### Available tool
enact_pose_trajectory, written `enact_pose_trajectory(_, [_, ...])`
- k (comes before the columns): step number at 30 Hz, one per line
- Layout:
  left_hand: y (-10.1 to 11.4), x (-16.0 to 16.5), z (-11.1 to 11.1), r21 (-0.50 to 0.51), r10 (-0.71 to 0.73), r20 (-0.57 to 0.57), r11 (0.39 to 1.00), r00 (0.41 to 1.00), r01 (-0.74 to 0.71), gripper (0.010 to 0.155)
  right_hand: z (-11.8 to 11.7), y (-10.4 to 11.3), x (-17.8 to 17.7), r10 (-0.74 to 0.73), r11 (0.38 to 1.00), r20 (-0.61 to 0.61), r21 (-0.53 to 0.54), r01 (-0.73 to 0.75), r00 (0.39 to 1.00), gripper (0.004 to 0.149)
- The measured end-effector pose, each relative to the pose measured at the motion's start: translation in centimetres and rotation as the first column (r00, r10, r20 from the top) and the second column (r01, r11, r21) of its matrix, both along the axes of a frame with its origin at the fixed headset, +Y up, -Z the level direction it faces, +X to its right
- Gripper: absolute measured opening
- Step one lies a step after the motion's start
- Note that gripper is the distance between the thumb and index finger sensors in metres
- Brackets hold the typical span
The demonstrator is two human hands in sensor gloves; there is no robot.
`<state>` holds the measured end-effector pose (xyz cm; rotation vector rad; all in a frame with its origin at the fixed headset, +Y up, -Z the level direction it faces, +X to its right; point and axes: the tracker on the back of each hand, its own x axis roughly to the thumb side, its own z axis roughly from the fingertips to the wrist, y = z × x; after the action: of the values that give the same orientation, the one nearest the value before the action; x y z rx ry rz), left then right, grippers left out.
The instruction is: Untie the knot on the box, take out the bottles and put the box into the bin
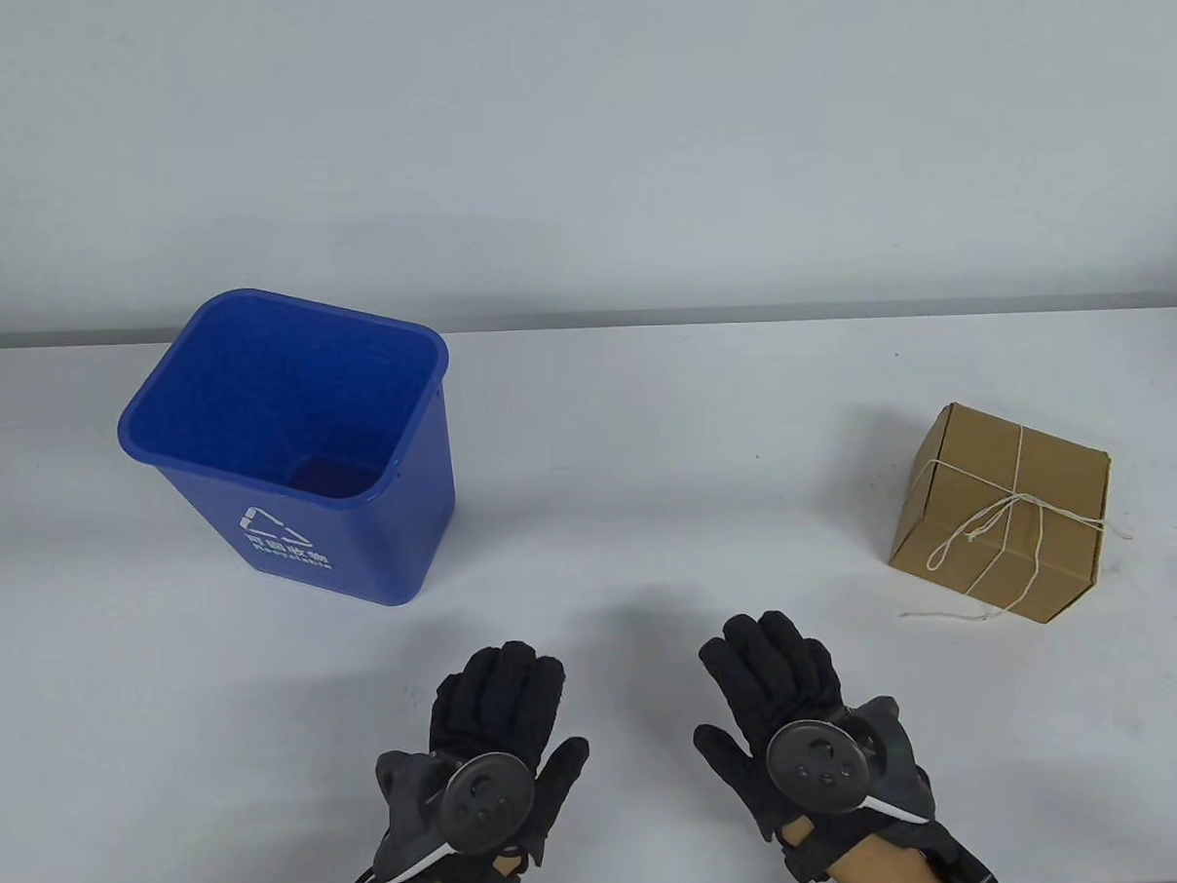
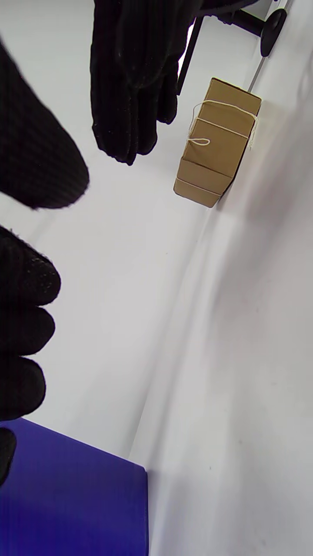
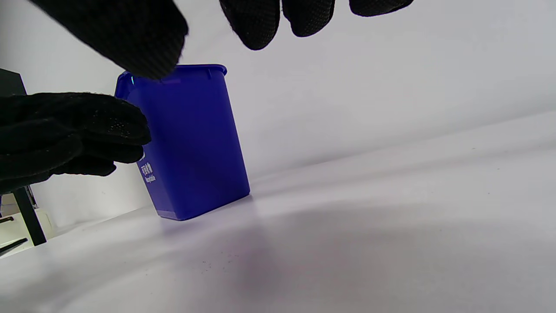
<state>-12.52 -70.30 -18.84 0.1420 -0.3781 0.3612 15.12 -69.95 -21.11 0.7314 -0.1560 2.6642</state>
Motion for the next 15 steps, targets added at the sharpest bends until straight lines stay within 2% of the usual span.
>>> enact_pose_trajectory(8, [-0.2,-0.3,-0.2,-0.025,0.011,-0.013,1.000,1.000,-0.011,0.079,-1.2,-0.2,0.3,-0.003,0.999,0.014,-0.033,0.004,1.000,0.072])
enact_pose_trajectory(15, [0.0,-0.3,-0.1,-0.024,0.019,-0.010,1.000,1.000,-0.019,0.079,-3.7,-0.6,3.1,0.019,0.996,0.089,-0.085,-0.012,0.996,0.072])
